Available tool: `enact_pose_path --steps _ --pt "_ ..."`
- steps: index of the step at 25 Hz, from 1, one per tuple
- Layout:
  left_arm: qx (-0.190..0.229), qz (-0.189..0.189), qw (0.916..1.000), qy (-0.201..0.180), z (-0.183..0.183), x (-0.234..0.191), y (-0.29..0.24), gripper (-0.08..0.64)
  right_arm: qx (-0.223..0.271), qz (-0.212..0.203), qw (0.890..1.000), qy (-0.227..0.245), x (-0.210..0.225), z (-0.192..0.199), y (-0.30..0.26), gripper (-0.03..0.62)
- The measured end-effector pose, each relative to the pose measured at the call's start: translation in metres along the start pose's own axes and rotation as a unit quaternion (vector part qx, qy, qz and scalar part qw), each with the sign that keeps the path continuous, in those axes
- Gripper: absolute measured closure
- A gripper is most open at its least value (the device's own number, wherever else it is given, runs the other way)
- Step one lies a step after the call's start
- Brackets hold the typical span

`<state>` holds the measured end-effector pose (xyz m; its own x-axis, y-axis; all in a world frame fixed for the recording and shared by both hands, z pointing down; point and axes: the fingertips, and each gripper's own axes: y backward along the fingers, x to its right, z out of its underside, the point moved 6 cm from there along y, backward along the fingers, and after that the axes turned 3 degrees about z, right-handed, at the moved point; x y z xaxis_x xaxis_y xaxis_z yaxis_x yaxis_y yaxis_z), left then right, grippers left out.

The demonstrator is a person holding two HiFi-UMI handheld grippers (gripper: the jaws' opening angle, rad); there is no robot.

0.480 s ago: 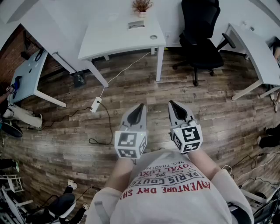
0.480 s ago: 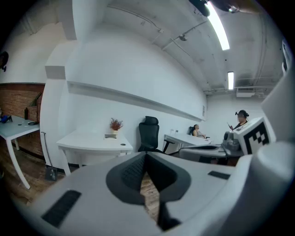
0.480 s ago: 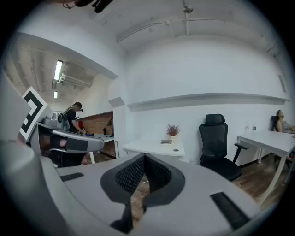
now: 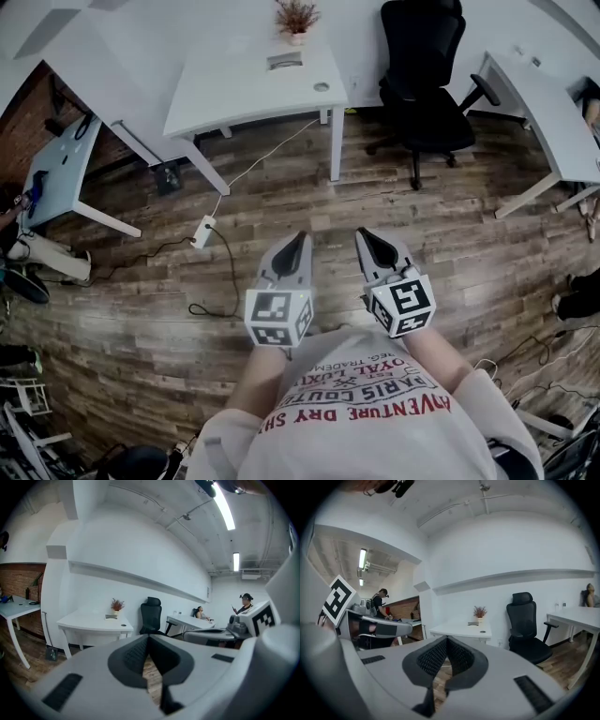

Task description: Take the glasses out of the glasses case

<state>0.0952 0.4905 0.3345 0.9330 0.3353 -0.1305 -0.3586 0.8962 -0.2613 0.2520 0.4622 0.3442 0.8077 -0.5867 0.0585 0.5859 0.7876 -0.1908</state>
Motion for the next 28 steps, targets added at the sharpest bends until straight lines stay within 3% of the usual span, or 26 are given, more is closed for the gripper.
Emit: enact_pose_path --steps 10,15,18,22,28 --pt "-0.008 -0.016 0.9997 0.016 0.016 0.024 -0.014 0.551 -0.016 -0.018 0.999 0.023 0.022 0.013 0.009 0.580" --pt "-0.023 -0.021 0.9992 0.027 0.027 0.024 -0.023 0.551 -0.026 -0.030 0.999 -0.001 0.032 0.022 0.003 0.580" --pt "-0.023 -0.025 0.9990 0.028 0.026 0.010 -0.033 0.551 -0.025 -0.036 0.999 -0.003 0.034 0.023 -0.011 0.580" --pt "-0.025 -0.020 0.9991 0.030 0.022 -0.020 -0.056 0.551 -0.034 -0.013 0.999 0.002 0.041 0.024 -0.047 0.580" --pt "-0.021 -0.007 0.9992 0.033 -0.003 -0.088 -0.099 0.551 -0.046 0.012 0.999 -0.011 0.046 0.008 -0.124 0.580"
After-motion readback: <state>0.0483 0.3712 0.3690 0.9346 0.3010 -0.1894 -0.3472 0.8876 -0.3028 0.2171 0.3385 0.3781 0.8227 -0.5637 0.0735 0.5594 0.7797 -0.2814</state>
